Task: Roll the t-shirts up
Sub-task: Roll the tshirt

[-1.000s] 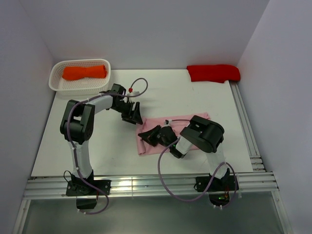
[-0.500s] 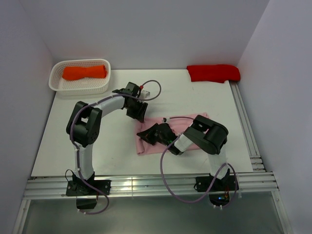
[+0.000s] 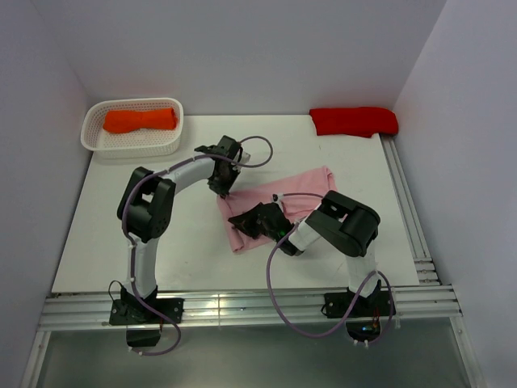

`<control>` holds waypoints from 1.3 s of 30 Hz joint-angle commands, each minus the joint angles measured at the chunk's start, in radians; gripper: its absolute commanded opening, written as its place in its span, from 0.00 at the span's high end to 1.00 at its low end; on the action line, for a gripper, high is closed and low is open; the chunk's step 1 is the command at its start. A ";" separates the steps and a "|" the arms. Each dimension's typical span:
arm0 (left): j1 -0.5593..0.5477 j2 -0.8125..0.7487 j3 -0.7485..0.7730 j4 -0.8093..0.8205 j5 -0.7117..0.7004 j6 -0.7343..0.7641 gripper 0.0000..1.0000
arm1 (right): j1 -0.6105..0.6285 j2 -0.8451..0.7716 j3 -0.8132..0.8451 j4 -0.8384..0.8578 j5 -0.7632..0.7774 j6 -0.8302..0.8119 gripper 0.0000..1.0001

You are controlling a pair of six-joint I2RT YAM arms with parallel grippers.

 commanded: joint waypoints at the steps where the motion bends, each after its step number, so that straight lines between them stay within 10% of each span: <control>1: 0.020 0.051 0.040 0.015 -0.139 0.048 0.77 | 0.008 0.000 -0.023 -0.168 0.005 -0.017 1.00; 10: 0.033 0.027 0.161 -0.047 -0.039 0.045 0.38 | 0.008 0.042 0.006 -0.142 -0.021 0.025 1.00; 24: 0.227 -0.131 -0.014 -0.061 0.454 0.034 0.32 | 0.002 0.167 0.009 0.166 -0.040 0.281 1.00; 39: 0.284 -0.073 -0.213 0.168 0.760 -0.098 0.35 | 0.001 0.172 0.015 0.116 -0.040 0.305 1.00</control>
